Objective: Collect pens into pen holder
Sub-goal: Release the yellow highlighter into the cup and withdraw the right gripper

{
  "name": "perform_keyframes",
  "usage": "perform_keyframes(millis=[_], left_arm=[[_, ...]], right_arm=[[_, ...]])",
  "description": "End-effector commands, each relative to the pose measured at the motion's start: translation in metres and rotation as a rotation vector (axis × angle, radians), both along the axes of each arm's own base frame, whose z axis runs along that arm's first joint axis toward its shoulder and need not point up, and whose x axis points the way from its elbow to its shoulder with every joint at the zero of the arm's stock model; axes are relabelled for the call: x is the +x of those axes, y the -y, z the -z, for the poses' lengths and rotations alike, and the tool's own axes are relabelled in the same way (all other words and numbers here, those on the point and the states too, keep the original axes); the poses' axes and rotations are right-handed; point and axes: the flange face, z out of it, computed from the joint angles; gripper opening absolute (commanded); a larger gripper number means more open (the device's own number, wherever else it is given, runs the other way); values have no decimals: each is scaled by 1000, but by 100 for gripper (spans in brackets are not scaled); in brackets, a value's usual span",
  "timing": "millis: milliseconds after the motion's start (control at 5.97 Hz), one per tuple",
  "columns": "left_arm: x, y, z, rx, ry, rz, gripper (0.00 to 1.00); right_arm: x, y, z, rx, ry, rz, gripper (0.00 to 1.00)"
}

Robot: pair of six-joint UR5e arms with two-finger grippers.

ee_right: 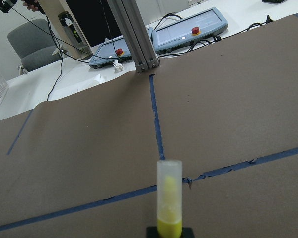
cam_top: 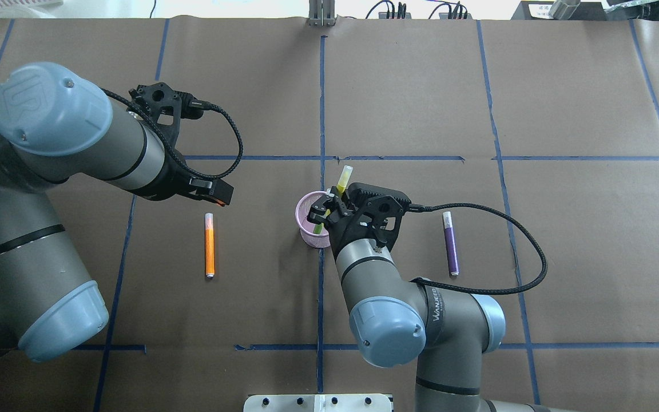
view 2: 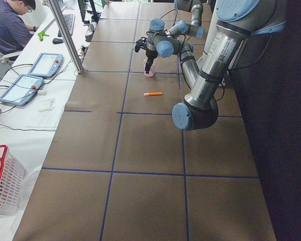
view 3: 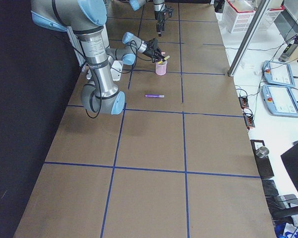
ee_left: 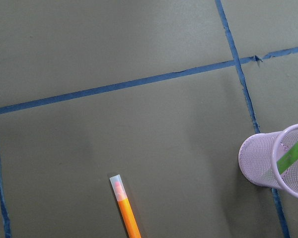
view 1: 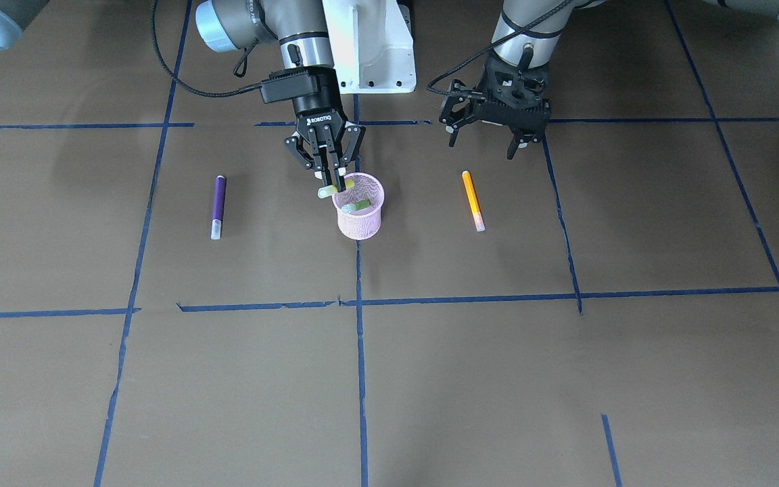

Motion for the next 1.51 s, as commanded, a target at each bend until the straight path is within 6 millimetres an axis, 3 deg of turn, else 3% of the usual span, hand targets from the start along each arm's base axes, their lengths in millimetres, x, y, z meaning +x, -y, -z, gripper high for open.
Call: perform_keyframes(millis=[0,168,335,503,1006,1173,1341], left_arm=[[0,0,1,1,-2,1,100],[0,-1,1,1,-3,-1,100],[0,0,1,0,-1,1,100],[1,1,-1,-6,3,0,100],[30,15,-26,-134,36,72,100],[46,24,-43,-162,62,81,98],[63,33,-61,-225,52,130,92]], right_arm=[[-5,1,15,6,17,-1,99],[-4,6,17,-14,2,21,100],[7,24,20,-69,-18,88,100],[33,49,22,-160,-53,193,100],[143,153,4,-316,-186,528,100],[182,179,-4,-330,-173,627,100],[207,194,-21,-319,-191,689,100]])
